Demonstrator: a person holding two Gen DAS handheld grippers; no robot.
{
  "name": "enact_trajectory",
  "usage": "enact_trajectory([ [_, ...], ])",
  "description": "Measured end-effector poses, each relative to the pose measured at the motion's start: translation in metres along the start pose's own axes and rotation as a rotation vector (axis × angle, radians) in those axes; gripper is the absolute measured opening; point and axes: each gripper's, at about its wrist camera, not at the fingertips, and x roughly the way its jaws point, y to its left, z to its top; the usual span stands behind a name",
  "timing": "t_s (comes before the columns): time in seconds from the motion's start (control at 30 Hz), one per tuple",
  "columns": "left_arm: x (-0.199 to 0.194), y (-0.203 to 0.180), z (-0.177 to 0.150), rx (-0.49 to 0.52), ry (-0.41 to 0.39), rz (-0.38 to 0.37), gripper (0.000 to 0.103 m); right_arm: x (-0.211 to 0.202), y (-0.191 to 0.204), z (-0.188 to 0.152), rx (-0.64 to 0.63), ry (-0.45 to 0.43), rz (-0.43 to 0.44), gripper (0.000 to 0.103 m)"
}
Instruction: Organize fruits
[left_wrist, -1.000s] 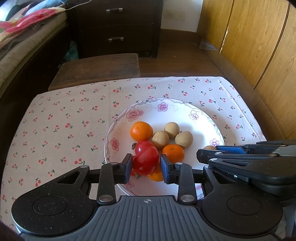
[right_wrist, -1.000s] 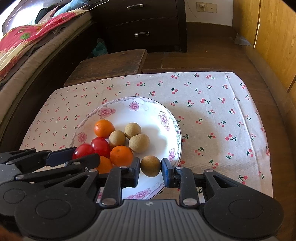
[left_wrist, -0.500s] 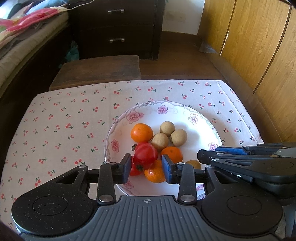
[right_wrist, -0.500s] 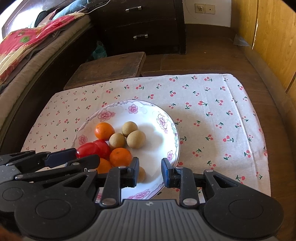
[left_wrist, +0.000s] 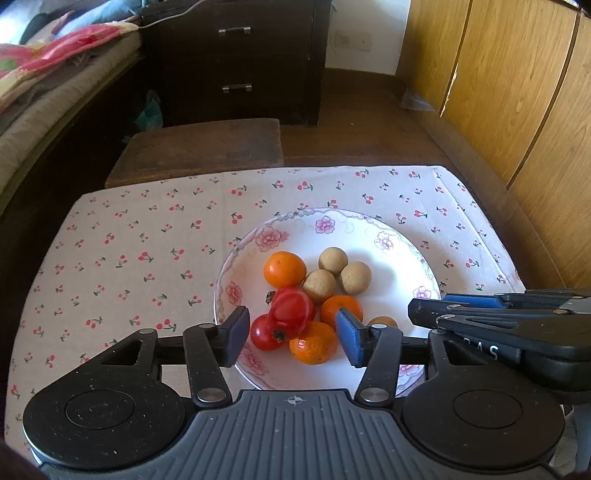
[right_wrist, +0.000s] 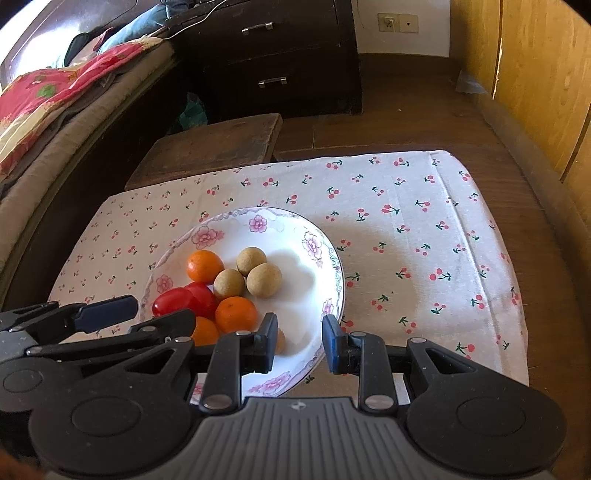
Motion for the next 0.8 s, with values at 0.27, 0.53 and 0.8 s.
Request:
enact_trajectory([
  [0.27,-0.003,0.001,-0.002,-0.001,-0.004,0.023,0.072,-0.004,0.0,-0.002,0.004,-0.002,-0.006,0.03],
  [0.53,-0.013,0.003,-0.009,-0.002,-0.025,0.036,0.081,-0.017,-0.001,-0.01,-0.008,-0.02,-0.015,0.034],
  [0.8,-0.026,0.007,-0.014,-0.029,-0.055,0.047,0.086,-0.03,0.0,-0.016,-0.015,-0.039,-0.016,0.04],
])
